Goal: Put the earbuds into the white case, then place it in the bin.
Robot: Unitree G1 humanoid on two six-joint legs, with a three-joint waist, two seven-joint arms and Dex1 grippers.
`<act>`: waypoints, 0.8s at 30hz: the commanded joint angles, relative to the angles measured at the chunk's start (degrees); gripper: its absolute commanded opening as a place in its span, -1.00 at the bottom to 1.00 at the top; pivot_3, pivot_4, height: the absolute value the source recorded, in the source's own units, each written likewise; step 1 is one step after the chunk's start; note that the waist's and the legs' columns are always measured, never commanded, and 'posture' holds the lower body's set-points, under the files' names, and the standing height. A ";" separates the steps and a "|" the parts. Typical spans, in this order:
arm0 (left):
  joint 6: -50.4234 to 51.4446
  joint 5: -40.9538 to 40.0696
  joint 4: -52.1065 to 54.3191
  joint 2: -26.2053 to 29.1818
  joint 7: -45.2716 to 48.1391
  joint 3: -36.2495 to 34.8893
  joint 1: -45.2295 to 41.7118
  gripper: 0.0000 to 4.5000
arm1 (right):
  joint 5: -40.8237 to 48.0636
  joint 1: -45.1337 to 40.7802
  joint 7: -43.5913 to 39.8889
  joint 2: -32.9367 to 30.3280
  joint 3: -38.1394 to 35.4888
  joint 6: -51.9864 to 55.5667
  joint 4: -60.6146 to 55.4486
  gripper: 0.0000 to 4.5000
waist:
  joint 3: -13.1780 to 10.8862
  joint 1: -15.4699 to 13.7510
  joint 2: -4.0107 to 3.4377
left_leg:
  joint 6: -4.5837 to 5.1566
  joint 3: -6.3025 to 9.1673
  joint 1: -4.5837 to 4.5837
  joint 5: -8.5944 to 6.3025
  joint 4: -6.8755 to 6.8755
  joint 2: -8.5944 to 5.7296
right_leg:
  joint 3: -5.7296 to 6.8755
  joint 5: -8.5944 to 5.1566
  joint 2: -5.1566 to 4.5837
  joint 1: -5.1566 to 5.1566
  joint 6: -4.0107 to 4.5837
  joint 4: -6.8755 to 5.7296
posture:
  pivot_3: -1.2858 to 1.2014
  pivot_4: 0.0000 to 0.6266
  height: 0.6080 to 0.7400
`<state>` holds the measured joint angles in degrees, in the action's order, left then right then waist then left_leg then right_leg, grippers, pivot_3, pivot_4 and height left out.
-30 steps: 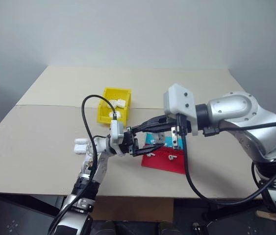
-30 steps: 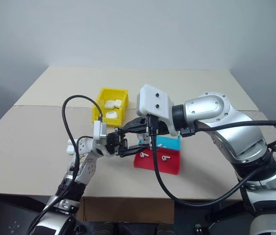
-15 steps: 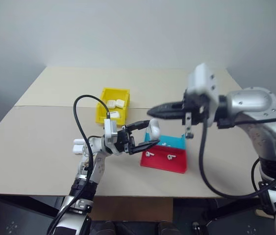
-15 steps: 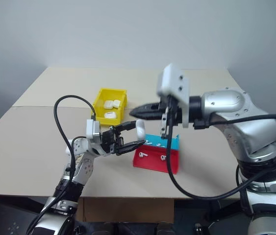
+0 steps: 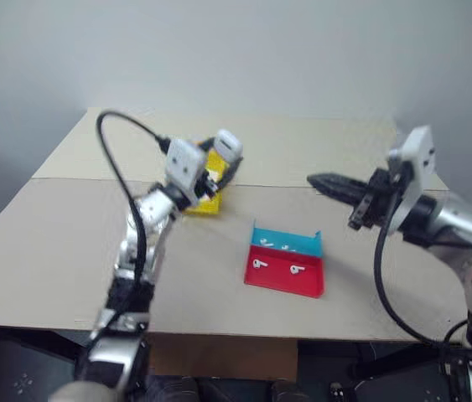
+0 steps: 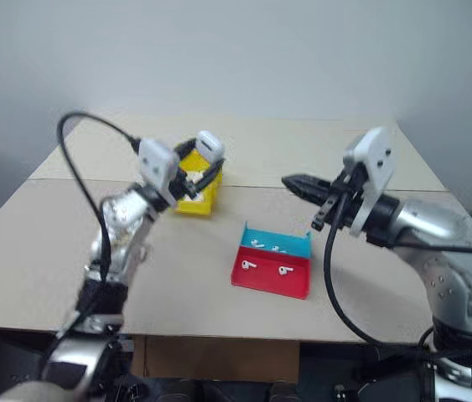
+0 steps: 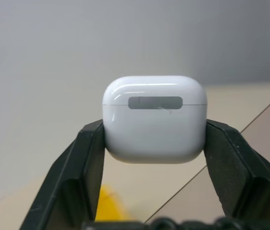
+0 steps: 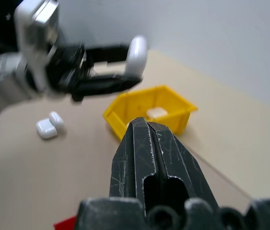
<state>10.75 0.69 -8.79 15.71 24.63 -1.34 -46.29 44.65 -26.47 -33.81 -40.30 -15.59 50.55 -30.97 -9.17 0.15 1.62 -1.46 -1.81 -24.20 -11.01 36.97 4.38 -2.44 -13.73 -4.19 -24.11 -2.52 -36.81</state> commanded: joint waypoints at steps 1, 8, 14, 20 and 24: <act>10.50 0.17 -3.41 -3.17 -9.49 -2.49 -4.71 0.24 | -0.94 0.73 1.74 -0.36 0.96 -0.40 -1.59 -0.99 | 0.00 0.06 0.00 | 0.00 0.00 -0.01 0.00 0.00 0.00 | 0.02 0.00 -0.01 0.00 -0.01 0.01 | 0.03 -0.52 1.00; 13.74 4.76 -14.24 -4.30 -17.24 -0.11 -8.16 0.24 | -2.48 -1.09 1.53 -0.93 3.44 -1.22 1.10 -0.99 | -0.02 0.56 0.03 | 0.00 0.01 -0.08 0.00 -0.07 -0.02 | 0.03 -0.02 -0.01 -0.07 -0.02 0.03 | 0.03 -0.52 1.00; 12.86 3.76 -22.06 -3.55 -16.80 0.27 -10.72 0.24 | -4.27 0.87 1.84 -1.47 4.74 -0.97 -0.20 -0.99 | -0.04 0.49 0.06 | 0.00 0.02 -0.08 0.00 -0.07 -0.04 | 0.04 -0.02 -0.03 -0.05 -0.02 0.05 | 0.03 -0.52 1.00; 12.16 3.33 -26.07 -3.76 -17.35 0.07 -11.97 0.99 | -5.33 1.94 2.71 -1.70 5.86 -0.21 -1.30 -1.00 | -0.04 0.47 0.06 | -0.01 0.01 -0.09 0.00 -0.07 -0.05 | 0.04 -0.02 -0.05 -0.06 -0.03 0.04 | 0.03 -0.52 1.00; 9.45 2.51 -26.43 -4.04 -16.96 -0.27 -11.82 0.99 | -5.74 2.01 3.00 -1.64 6.33 -0.08 -1.38 -1.00 | -0.04 0.52 0.06 | -0.01 0.02 -0.07 0.01 -0.07 -0.05 | 0.04 -0.02 -0.05 -0.06 -0.03 0.02 | 0.03 -0.52 1.00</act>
<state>22.91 4.11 -36.34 11.78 7.41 -1.12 -56.06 39.19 -24.07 -31.12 -41.24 -9.19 50.62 -30.41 -9.21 0.68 1.68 -1.47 -1.80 -24.27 -11.00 36.89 4.33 -2.40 -13.75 -4.24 -24.17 -2.54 -36.79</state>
